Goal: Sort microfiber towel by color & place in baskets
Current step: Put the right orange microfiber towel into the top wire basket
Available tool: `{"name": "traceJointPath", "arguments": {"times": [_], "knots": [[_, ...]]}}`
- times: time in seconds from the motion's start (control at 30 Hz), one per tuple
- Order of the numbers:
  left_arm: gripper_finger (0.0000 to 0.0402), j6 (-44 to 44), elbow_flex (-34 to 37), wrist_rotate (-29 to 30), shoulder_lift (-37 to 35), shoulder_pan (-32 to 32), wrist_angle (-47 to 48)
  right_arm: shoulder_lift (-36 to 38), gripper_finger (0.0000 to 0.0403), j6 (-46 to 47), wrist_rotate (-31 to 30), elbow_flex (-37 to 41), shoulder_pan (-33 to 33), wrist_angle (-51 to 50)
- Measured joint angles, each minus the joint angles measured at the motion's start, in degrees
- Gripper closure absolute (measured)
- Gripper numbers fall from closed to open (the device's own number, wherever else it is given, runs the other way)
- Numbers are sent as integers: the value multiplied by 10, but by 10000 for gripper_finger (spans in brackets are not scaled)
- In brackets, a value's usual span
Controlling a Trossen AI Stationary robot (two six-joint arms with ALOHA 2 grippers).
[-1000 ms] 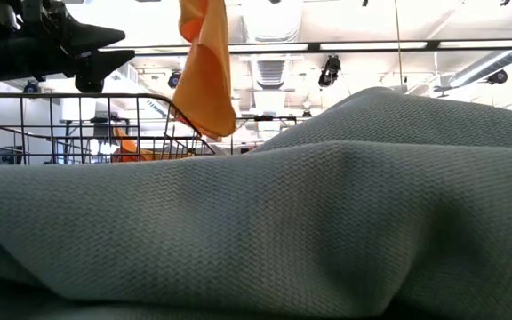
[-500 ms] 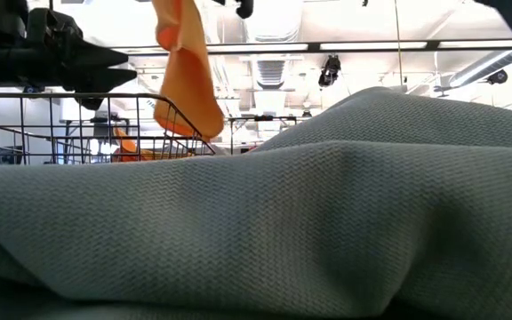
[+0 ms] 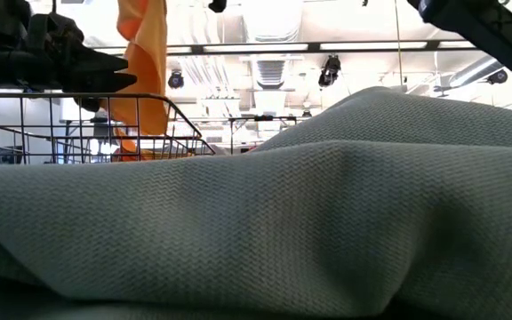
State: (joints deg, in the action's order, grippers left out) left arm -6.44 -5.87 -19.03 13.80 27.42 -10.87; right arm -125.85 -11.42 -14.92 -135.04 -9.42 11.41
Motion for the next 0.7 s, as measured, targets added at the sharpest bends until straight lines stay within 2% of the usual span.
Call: {"name": "traceJointPath", "arguments": {"times": [0.2,0.6,0.7], "knots": [[208,19,0,0,0,0,6,-3,394,-40,0,2,-8,-28],[208,21,0,0,0,0,8,-3,394,-23,-3,2,-30,-41],[208,21,0,0,0,0,7,-3,394,-27,-36,2,-35,-41]]}}
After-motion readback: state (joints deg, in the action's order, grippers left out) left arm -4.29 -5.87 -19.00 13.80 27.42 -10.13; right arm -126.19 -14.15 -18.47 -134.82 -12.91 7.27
